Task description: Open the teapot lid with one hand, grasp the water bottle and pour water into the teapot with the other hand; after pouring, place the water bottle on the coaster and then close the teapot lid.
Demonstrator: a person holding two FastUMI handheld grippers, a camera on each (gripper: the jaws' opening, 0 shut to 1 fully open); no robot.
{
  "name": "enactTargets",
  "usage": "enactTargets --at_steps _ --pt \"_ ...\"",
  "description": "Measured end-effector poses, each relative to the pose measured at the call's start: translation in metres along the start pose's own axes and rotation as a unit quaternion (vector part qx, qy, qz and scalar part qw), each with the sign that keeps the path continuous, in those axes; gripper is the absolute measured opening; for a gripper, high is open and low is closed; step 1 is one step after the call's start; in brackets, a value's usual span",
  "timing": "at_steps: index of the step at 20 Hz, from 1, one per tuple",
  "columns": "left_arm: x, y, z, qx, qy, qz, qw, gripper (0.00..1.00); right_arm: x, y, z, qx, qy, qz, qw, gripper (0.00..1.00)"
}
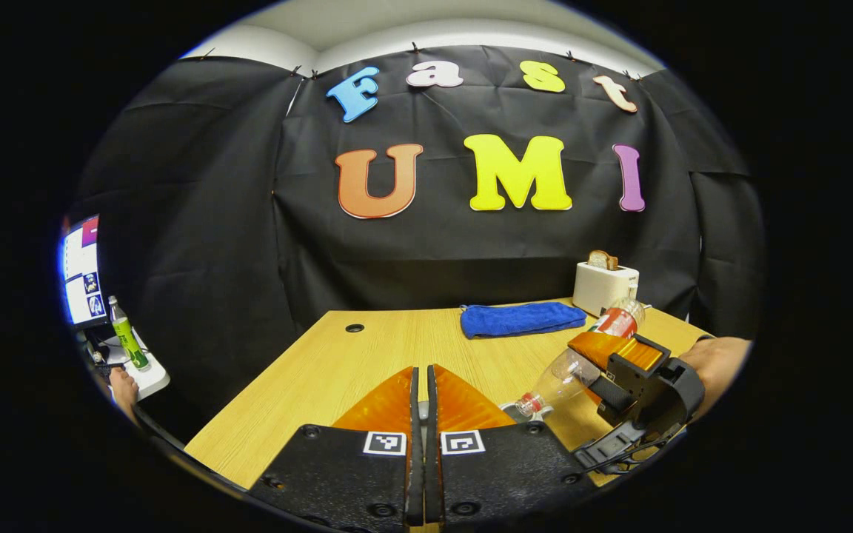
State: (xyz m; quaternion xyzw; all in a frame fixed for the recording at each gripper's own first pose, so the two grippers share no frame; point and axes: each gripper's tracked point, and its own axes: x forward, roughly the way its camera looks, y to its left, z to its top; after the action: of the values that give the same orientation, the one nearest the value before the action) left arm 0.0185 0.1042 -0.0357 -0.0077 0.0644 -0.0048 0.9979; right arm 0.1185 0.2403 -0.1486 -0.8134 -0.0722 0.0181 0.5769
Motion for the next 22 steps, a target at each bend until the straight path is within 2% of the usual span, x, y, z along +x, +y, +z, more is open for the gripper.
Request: enactTargets --at_steps 3,4,6,7,8,9,11,12,13,17,18,19,21,22 --pt "0.003 0.003 -0.001 -0.003 0.001 0.004 1.0 0.03 0.0 0.005 -0.012 0.056 0.026 -0.002 0.998 0.78" --pt "0.003 0.004 -0.001 -0.004 0.002 0.006 1.0 0.03 0.0 0.008 -0.019 0.08 0.033 0.002 0.996 0.75" --pt "0.004 0.006 -0.003 -0.005 0.003 0.01 1.0 0.03 0.0 0.014 -0.031 0.132 0.048 0.005 0.99 0.77" --pt "0.004 0.007 -0.003 -0.009 0.003 0.01 1.0 0.03 0.001 0.016 -0.038 0.159 0.055 0.005 0.986 0.72" --pt "0.004 0.008 -0.002 -0.014 0.002 0.01 1.0 0.03 -0.001 0.019 -0.045 0.186 0.063 0.006 0.981 0.78" --pt "0.005 0.009 -0.001 -0.018 0.001 0.009 1.0 0.03 -0.001 0.021 -0.051 0.212 0.07 0.005 0.975 0.75" --pt "0.004 0.007 0.0 -0.019 -0.002 0.006 1.0 0.0 -0.002 0.022 -0.065 0.267 0.082 0.001 0.96 0.78" --pt "0.005 0.007 0.0 -0.018 -0.002 0.008 1.0 0.04 -0.004 0.021 -0.073 0.298 0.089 -0.004 0.95 0.75" --pt "0.005 0.007 -0.001 -0.018 -0.001 0.008 1.0 0.03 -0.002 0.019 -0.08 0.331 0.094 -0.009 0.939 0.77" --pt "0.006 0.002 -0.004 -0.011 0.003 0.004 1.0 0.03 -0.002 0.001 -0.108 0.452 0.108 -0.039 0.885 0.77" --pt "0.006 -0.001 -0.004 -0.009 0.003 0.002 1.0 0.03 -0.001 -0.002 -0.115 0.479 0.113 -0.043 0.87 0.75" --pt "0.007 -0.002 -0.004 -0.007 0.004 0.001 1.0 0.03 0.001 -0.002 -0.123 0.504 0.12 -0.045 0.854 0.77" --pt "0.008 -0.005 -0.004 -0.004 0.004 -0.001 1.0 0.03 0.007 -0.004 -0.134 0.561 0.129 -0.042 0.817 0.77" --pt "0.008 -0.007 -0.005 -0.002 0.004 -0.002 1.0 0.03 0.01 -0.005 -0.139 0.586 0.132 -0.039 0.799 0.72"
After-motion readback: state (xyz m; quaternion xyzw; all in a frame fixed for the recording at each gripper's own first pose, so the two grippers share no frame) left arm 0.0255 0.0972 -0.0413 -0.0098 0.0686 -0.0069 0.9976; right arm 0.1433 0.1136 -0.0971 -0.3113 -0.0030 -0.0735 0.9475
